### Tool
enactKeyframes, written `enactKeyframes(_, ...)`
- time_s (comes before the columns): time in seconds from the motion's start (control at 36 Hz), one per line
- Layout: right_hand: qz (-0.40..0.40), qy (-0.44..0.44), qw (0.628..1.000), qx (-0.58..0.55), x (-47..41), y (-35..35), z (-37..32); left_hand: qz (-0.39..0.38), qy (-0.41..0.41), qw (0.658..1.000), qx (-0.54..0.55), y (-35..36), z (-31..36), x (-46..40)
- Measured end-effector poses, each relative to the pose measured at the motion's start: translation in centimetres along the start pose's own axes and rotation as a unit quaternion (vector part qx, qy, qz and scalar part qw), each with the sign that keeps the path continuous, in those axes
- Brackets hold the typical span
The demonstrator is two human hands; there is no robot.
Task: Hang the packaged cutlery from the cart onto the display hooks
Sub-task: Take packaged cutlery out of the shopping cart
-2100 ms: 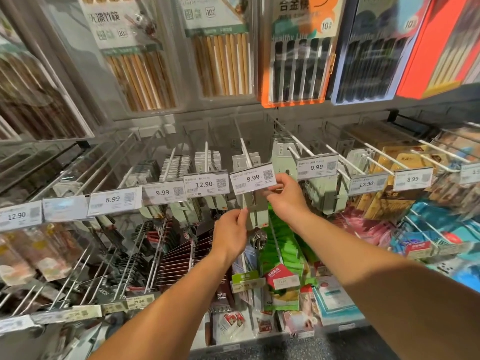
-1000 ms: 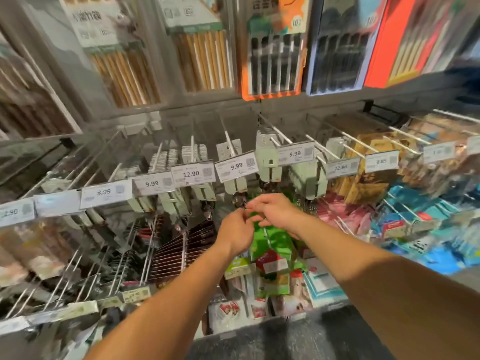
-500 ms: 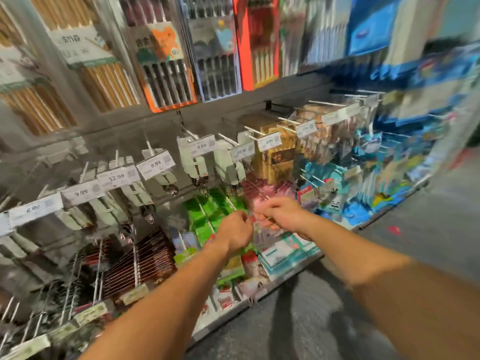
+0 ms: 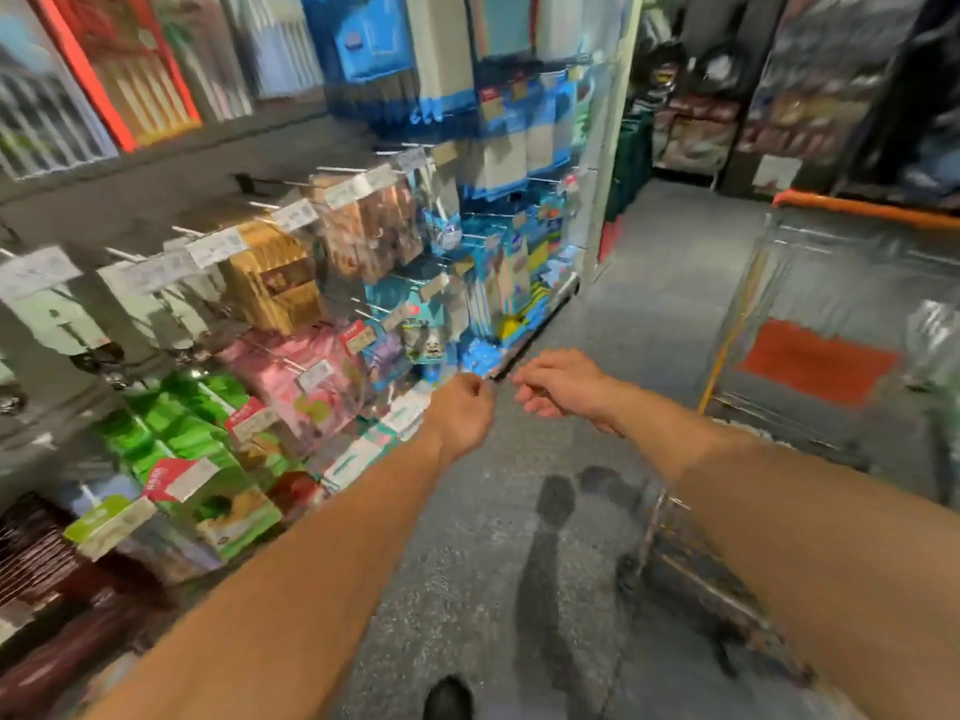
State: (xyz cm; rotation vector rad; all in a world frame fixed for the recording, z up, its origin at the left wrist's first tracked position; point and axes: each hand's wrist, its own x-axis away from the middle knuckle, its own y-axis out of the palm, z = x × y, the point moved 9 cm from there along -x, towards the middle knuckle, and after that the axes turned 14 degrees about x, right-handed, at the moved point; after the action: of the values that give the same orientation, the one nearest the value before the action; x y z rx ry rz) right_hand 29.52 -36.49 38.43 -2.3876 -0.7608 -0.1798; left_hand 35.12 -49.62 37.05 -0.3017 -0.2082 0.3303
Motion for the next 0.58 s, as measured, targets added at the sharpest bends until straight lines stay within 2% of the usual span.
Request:
enactKeyframes(0.19,0.087,0.067,0.993,-0.046,3.3,-11.3,7.9,-0.106,0.033,0.994,-0.007,14.6,5.2,-2.0)
enactKeyframes(0.36,0.127,0.135,0.981,-0.063,4.5,-19.2,16.0,-0.199,0.056,0.978,-0.014,26.8,8.5,-4.2)
enactKeyframes(0.58,0.184,0.241,0.949,-0.09,5.1,-28.2,26.8,-0.296,0.006,0.955,-0.023,40.2,9.4,-8.8)
